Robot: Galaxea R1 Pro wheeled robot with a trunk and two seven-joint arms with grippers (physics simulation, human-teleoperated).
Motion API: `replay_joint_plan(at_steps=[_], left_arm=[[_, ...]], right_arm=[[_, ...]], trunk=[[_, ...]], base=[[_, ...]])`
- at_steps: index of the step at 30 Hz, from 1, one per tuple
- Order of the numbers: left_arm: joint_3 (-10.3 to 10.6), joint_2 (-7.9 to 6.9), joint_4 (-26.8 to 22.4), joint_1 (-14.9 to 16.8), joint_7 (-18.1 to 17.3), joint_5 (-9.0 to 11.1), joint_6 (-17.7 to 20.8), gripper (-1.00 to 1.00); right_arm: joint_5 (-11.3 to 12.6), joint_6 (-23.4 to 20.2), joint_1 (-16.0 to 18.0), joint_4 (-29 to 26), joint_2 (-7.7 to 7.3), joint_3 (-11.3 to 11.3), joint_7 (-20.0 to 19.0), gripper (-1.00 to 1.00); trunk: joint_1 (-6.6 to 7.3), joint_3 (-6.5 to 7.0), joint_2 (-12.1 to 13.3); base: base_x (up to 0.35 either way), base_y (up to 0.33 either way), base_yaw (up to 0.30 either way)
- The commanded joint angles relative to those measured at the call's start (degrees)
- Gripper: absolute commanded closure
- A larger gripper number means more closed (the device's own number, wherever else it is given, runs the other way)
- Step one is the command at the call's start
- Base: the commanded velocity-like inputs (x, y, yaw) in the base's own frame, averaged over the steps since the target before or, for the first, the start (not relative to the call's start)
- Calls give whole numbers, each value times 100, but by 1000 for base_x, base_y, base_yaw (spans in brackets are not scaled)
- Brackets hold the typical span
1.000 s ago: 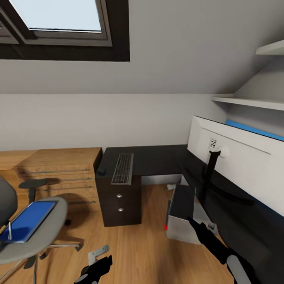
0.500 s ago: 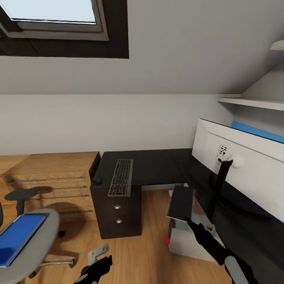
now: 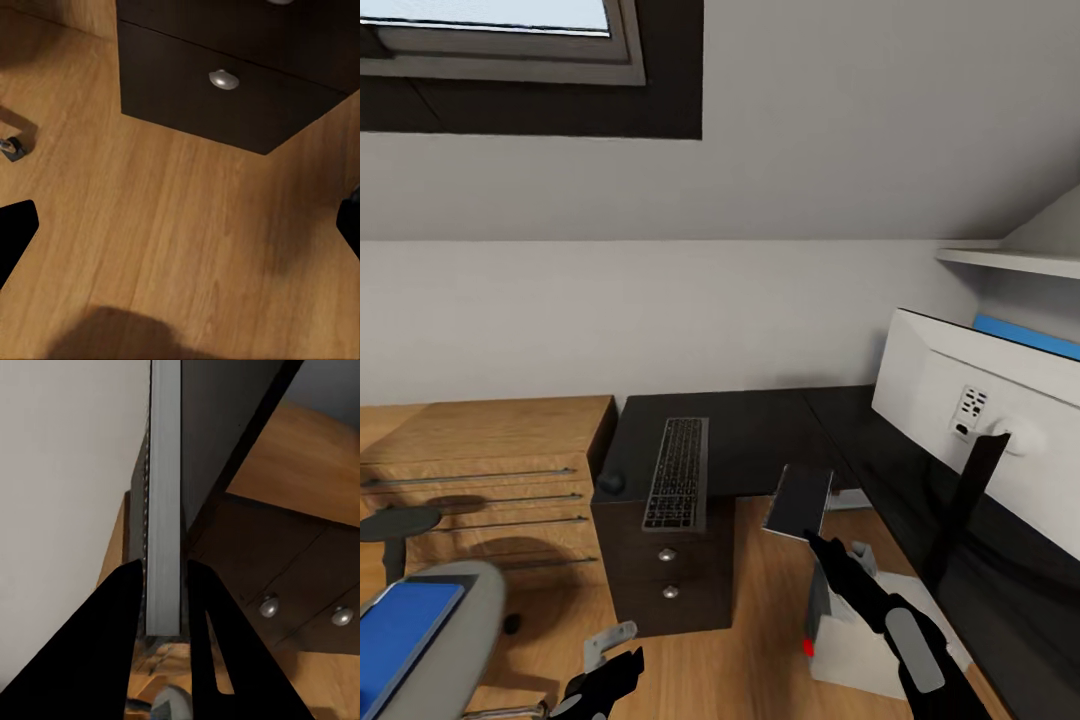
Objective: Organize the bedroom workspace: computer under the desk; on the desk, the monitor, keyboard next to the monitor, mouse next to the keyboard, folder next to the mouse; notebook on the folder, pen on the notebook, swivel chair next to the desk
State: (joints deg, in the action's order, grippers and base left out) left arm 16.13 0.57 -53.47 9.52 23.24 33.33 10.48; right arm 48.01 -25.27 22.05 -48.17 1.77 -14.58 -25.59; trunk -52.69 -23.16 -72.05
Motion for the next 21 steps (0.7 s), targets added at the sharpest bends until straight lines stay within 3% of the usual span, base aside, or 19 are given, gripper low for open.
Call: replay_joint_plan(at_steps=[1,7,15,17,21], left_arm=[[14,-8,48,4,41,45,15,-100],[13,-87,521,3,38,28,4,-100],[9,-267,716,4,32,34,-97,-100],[24,-277,770,5,28,42,-523,-100],[181,-277,852,4,23,47,-811,-100]], right_arm=[[37,-50,112,0,49,-28,78,100],[41,-50,498,9,88,-35,449,100],[31,-36,604,199,98,-46,714,100],[32,0,614,659,103,-39,742,100],[20,39,616,825,136,-29,750,100]], trunk=[[-2,-7,-4],[-2,-7,-4],[-2,-7,-4],[-2,-7,-4],[-2,-7,-4]], base=[[61,35,0],[26,15,0],[28,9,0],[219,82,0],[233,101,0]])
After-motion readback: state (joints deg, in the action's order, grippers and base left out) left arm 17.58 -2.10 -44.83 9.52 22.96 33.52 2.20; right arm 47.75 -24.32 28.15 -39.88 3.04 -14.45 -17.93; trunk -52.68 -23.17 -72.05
